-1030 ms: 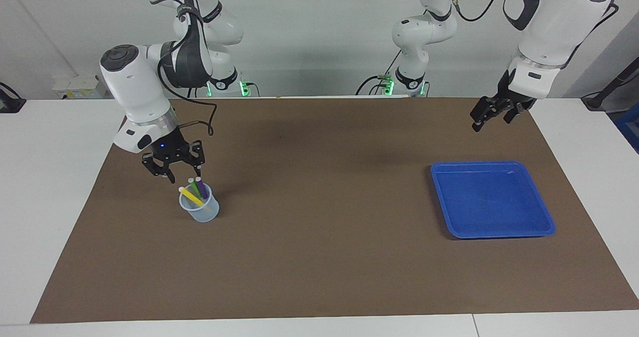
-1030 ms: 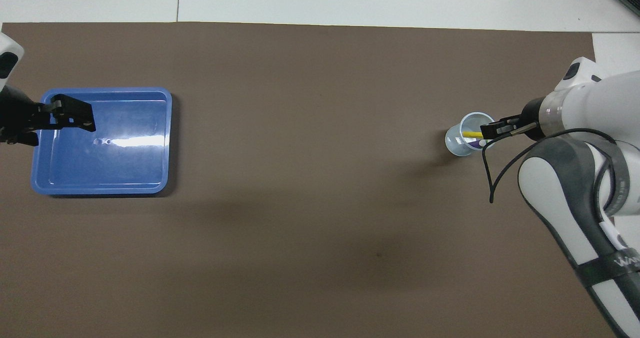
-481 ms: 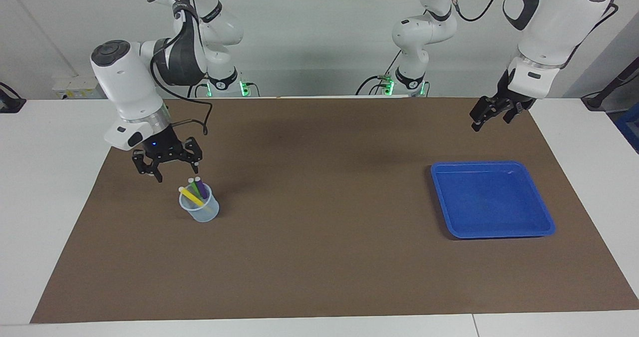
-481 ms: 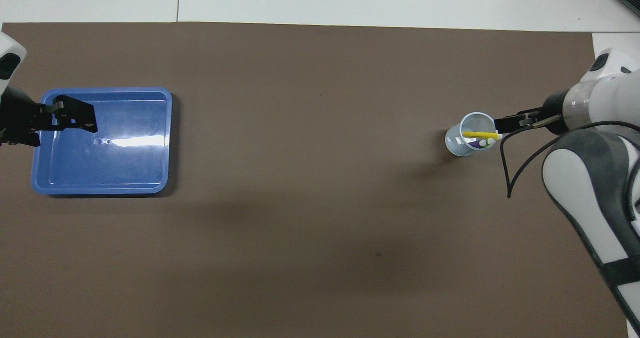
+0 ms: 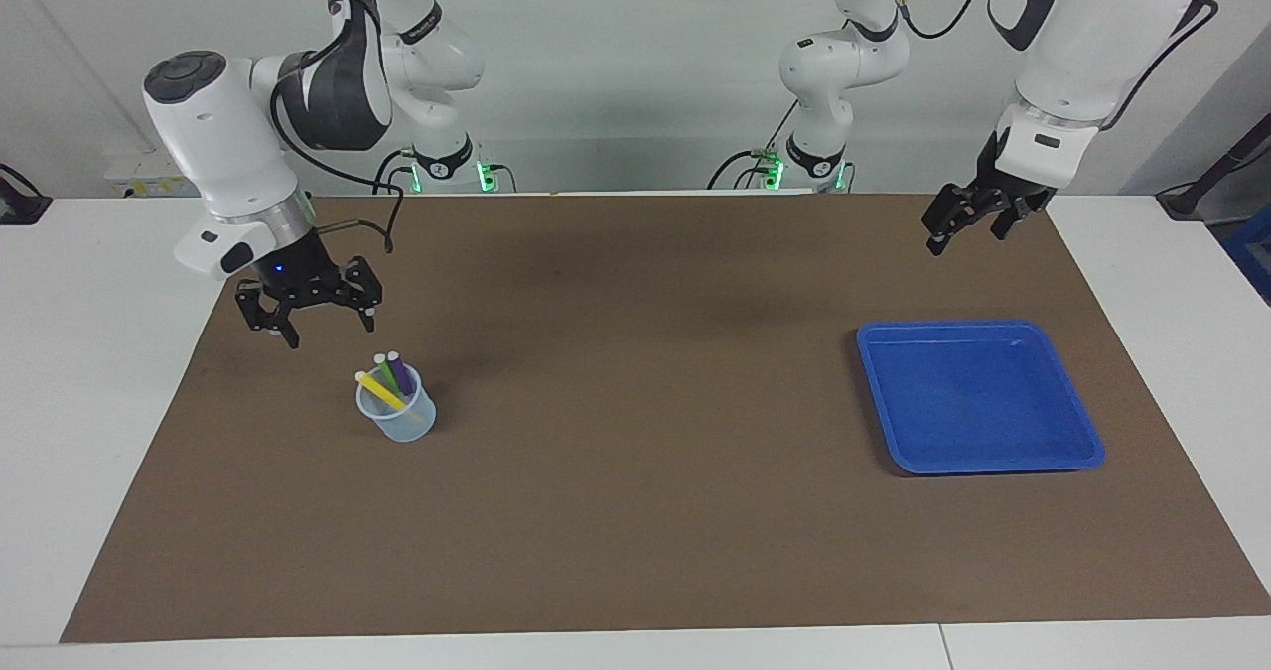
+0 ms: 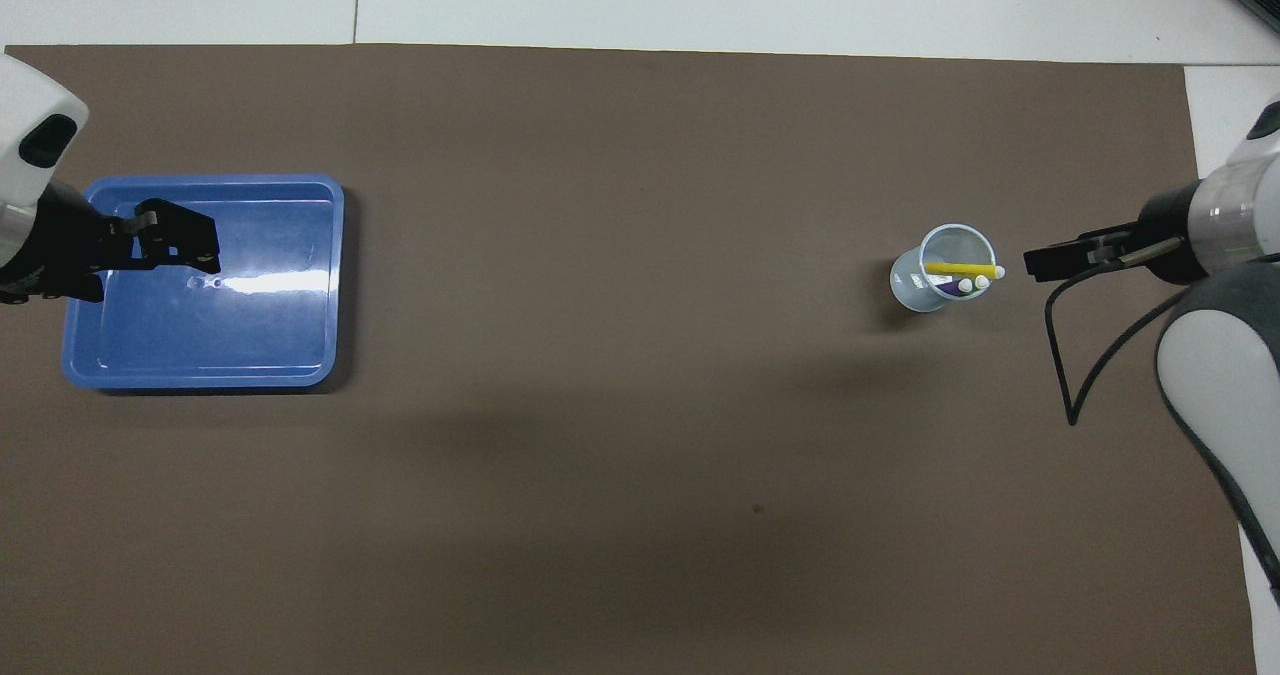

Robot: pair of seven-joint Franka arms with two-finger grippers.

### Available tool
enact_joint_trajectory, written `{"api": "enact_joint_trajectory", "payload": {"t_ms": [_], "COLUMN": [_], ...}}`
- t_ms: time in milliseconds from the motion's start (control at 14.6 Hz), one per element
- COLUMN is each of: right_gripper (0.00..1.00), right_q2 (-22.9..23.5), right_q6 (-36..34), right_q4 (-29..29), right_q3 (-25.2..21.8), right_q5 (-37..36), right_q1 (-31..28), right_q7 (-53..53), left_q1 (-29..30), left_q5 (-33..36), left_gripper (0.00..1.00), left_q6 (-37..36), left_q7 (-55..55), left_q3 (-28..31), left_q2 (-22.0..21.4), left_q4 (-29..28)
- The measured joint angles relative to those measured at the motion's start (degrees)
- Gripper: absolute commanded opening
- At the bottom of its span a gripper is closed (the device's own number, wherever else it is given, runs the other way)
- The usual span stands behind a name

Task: Transfer and insert pens with both arms

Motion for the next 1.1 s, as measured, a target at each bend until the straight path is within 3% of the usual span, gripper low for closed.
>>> {"api": "enact_joint_trajectory", "payload": {"t_ms": [481, 1098], "right_gripper": [1.0, 1.0], "right_q2": [-2.22, -7.34], "right_q6": [-15.31, -25.79], "right_q4": [7.58, 8.4], "right_q3": [-0.11, 0.71], "right_q5": [-0.02, -0.66], "right_q1": [-0.04, 0.08], "right_q7": [2.45, 7.0], "left_q1": [-0.35, -0.29], "left_q5": [0.0, 0.0], "left_gripper": [1.0, 1.0], "left_q6": [0.04, -0.02], "left_q7": [4.1, 7.21], "left_q3": [0.01, 0.26], "left_q2": [0.0, -0.01], "left_q4": [-0.04, -0.09]}}
